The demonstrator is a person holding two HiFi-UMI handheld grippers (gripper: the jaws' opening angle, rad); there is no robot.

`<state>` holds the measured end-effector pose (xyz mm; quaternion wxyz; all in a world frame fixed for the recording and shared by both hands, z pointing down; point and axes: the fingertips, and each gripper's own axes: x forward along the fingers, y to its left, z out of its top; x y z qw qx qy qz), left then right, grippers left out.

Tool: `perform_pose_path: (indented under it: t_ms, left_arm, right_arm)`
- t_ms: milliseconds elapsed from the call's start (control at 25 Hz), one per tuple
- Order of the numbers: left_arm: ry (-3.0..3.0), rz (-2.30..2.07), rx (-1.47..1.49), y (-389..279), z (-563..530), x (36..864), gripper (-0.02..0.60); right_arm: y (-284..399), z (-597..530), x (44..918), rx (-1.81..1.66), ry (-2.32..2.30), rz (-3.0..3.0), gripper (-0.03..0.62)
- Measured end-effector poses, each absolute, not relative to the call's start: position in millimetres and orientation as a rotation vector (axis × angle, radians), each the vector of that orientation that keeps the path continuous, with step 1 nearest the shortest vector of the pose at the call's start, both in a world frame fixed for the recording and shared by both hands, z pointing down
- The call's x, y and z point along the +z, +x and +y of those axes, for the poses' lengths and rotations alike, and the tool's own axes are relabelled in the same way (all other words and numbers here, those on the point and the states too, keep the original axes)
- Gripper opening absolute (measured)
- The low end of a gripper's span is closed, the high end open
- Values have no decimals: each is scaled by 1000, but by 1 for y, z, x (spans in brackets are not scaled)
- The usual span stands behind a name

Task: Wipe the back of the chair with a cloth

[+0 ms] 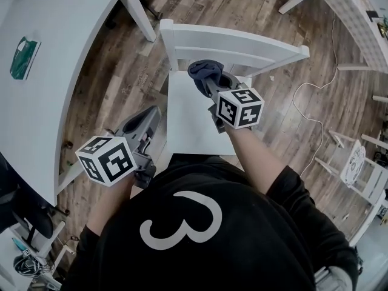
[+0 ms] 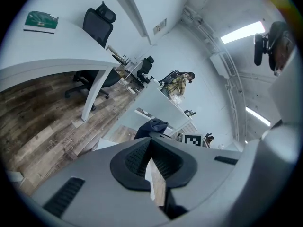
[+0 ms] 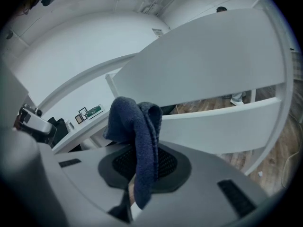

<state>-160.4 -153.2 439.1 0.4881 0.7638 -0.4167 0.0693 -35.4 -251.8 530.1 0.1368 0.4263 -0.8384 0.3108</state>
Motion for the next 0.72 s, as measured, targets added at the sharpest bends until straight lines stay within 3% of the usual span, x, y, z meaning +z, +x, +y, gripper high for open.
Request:
perform_pose_path:
  t_ms: [720]
  left_arm:
    - [1754,-1091,104,-233,-139,462,14]
  right_arm:
    - [-100,-295,560,828,1265,-2378,51]
